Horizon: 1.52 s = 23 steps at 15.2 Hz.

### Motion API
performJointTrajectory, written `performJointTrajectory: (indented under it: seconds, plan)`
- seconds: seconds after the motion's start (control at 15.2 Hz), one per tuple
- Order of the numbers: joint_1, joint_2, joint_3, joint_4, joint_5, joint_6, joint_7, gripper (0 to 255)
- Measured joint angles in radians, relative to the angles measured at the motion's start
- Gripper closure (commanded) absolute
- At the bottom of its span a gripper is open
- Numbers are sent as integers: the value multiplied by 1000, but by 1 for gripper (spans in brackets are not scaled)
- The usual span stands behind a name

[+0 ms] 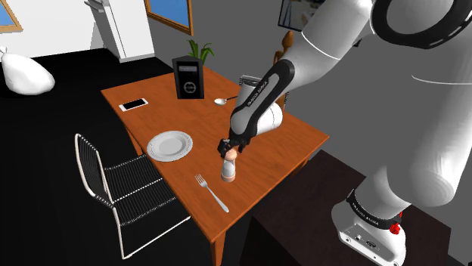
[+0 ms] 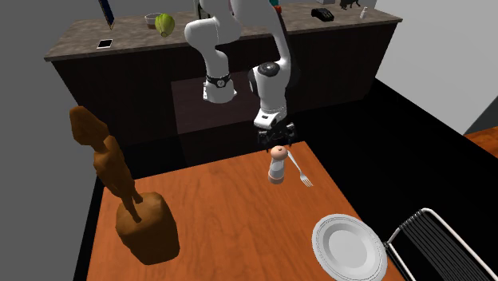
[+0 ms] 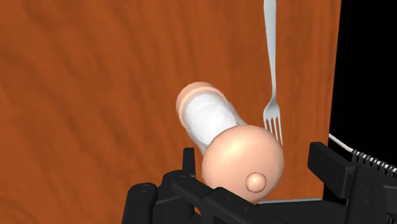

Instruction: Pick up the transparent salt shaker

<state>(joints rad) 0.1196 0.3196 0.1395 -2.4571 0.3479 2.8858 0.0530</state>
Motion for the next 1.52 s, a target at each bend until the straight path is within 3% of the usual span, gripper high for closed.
performJointTrajectory:
  seconds: [0.13,0.2,0.92,1.52]
  plan:
    - [-6,26,6,5,8,21,-11,0]
    - [-7,32,8,6,9,25,-13,255]
    - [-8,31,8,7,9,26,-14,255]
    - [10,-92,-20,-12,-28,-79,30,255]
